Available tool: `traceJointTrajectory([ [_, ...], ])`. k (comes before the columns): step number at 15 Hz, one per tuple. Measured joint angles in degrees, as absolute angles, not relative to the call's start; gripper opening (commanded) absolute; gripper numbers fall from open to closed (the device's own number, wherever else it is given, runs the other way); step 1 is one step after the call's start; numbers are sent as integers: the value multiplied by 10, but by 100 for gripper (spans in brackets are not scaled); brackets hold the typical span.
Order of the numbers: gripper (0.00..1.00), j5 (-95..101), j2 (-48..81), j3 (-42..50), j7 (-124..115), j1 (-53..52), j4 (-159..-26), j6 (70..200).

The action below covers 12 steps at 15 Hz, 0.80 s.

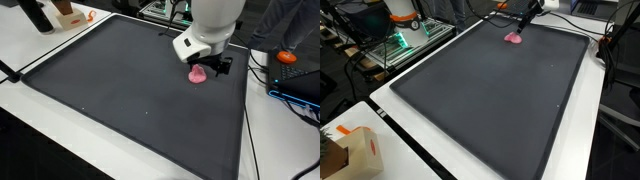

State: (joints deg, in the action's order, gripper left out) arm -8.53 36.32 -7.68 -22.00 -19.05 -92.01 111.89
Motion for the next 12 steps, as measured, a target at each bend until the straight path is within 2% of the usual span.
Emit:
traceJointTrajectory([
  [12,100,-68,254,-80,-213,-199,-951,1086],
])
